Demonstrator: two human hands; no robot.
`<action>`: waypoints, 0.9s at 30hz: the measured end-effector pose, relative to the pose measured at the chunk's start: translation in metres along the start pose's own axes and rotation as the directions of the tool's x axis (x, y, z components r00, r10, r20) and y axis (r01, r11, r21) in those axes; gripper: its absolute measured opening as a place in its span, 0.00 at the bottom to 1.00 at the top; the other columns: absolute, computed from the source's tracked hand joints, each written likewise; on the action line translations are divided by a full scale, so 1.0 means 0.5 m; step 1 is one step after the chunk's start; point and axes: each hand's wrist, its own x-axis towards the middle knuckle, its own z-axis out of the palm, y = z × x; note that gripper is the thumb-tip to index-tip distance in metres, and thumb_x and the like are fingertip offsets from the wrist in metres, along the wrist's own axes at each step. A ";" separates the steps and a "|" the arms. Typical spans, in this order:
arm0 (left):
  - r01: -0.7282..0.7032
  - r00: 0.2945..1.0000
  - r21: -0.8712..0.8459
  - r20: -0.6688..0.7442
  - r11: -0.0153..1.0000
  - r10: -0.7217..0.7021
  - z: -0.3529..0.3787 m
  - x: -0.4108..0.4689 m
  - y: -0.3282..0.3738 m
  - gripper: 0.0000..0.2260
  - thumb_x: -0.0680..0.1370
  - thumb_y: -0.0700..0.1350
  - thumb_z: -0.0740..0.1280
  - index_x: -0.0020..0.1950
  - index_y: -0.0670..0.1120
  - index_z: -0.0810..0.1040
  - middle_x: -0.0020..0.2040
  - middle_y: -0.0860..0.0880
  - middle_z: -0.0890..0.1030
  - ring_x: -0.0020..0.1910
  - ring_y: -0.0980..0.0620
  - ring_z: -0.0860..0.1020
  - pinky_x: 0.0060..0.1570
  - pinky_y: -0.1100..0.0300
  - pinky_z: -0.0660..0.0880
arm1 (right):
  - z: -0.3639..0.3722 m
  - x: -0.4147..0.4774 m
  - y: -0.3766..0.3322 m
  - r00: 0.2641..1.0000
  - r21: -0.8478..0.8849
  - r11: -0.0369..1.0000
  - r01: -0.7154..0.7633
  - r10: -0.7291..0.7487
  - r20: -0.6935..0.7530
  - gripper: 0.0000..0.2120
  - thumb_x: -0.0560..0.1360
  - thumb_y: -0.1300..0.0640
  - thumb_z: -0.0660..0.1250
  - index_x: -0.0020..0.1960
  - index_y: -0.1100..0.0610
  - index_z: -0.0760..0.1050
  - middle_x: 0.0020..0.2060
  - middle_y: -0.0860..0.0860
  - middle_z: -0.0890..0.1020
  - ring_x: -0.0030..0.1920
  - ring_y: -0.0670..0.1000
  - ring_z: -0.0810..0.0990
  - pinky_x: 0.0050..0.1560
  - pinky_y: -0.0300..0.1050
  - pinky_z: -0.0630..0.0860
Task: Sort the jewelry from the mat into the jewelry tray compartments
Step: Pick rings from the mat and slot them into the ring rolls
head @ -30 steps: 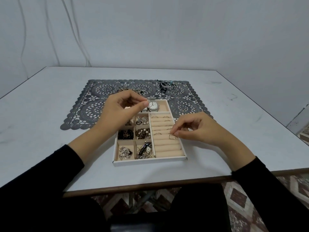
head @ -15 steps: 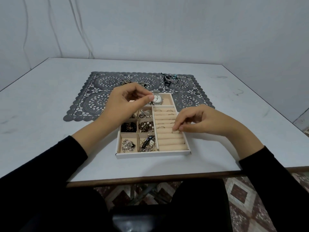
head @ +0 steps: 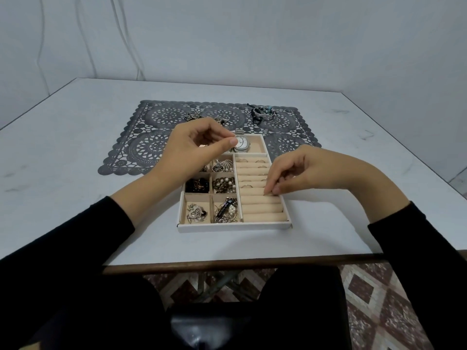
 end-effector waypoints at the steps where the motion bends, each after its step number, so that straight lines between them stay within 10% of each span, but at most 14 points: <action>1: -0.001 1.000 0.002 0.002 1.000 0.001 0.001 -0.001 0.000 0.04 0.73 0.42 0.75 0.46 0.45 0.83 0.39 0.53 0.83 0.38 0.57 0.78 0.38 0.67 0.74 | 0.001 0.000 -0.001 1.000 -0.005 1.000 -0.006 0.006 -0.003 0.06 0.71 0.63 0.73 0.47 0.56 0.84 0.44 0.52 0.84 0.44 0.51 0.80 0.49 0.40 0.74; 19: -0.002 1.000 0.002 0.023 1.000 0.002 0.003 -0.006 0.016 0.03 0.73 0.41 0.75 0.45 0.46 0.83 0.39 0.51 0.83 0.38 0.58 0.79 0.38 0.69 0.75 | -0.004 -0.003 -0.005 0.999 -0.024 0.999 -0.031 0.030 -0.032 0.07 0.71 0.63 0.74 0.48 0.57 0.84 0.41 0.54 0.85 0.40 0.45 0.79 0.45 0.35 0.74; 27: -0.027 0.996 0.036 0.086 0.999 0.024 0.007 -0.011 0.016 0.05 0.73 0.43 0.75 0.47 0.44 0.84 0.42 0.49 0.85 0.42 0.53 0.82 0.45 0.62 0.79 | -0.003 0.019 0.052 0.808 0.205 0.972 0.113 0.030 -0.588 0.06 0.75 0.56 0.69 0.51 0.52 0.82 0.45 0.59 0.83 0.42 0.54 0.78 0.45 0.54 0.73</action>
